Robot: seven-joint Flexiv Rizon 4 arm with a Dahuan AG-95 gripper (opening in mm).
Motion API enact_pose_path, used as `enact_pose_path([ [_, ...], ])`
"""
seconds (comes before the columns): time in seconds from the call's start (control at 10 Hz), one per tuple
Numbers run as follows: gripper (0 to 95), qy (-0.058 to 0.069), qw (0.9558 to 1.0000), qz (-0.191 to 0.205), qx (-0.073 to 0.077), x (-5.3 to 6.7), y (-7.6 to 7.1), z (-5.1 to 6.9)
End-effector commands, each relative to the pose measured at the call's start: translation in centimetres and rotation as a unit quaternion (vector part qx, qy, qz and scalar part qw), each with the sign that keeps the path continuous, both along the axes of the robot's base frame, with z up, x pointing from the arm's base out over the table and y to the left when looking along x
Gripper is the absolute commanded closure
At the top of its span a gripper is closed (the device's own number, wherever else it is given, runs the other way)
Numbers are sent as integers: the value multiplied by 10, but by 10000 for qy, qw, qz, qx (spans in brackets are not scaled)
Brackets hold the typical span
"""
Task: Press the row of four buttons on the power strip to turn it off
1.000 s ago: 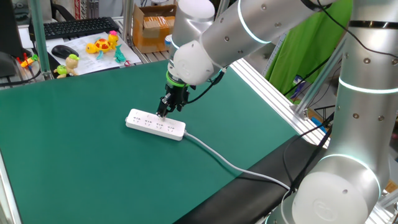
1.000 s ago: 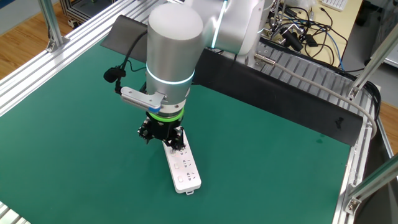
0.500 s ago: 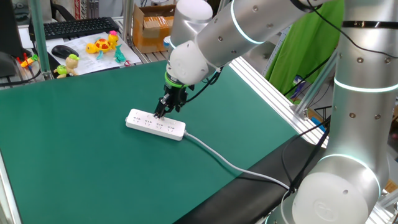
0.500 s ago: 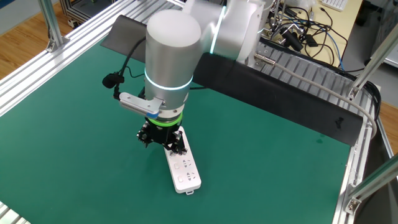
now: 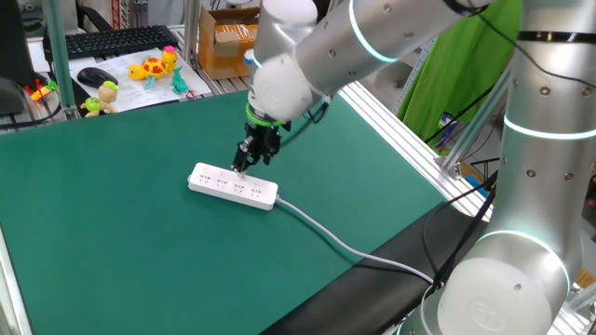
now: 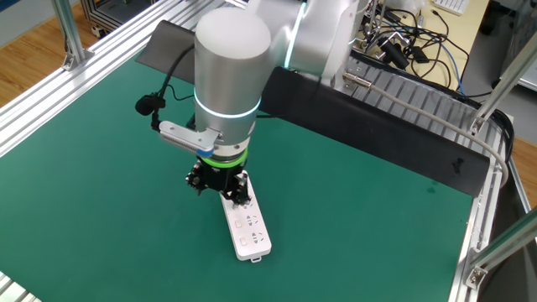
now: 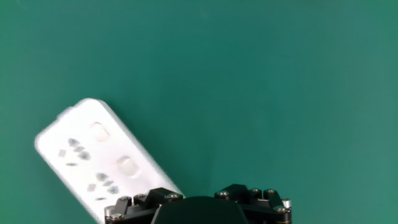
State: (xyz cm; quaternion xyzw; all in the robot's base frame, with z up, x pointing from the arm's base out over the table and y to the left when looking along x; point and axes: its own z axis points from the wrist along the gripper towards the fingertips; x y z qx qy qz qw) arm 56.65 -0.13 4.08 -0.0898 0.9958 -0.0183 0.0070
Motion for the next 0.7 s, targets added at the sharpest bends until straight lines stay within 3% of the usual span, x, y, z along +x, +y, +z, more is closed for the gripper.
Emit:
enact_pose_path([
  [0.1,190,-79,10000,3,3,4,2,-7],
  [0.7,190,-105,9998,-149,49,10,14,-12],
])
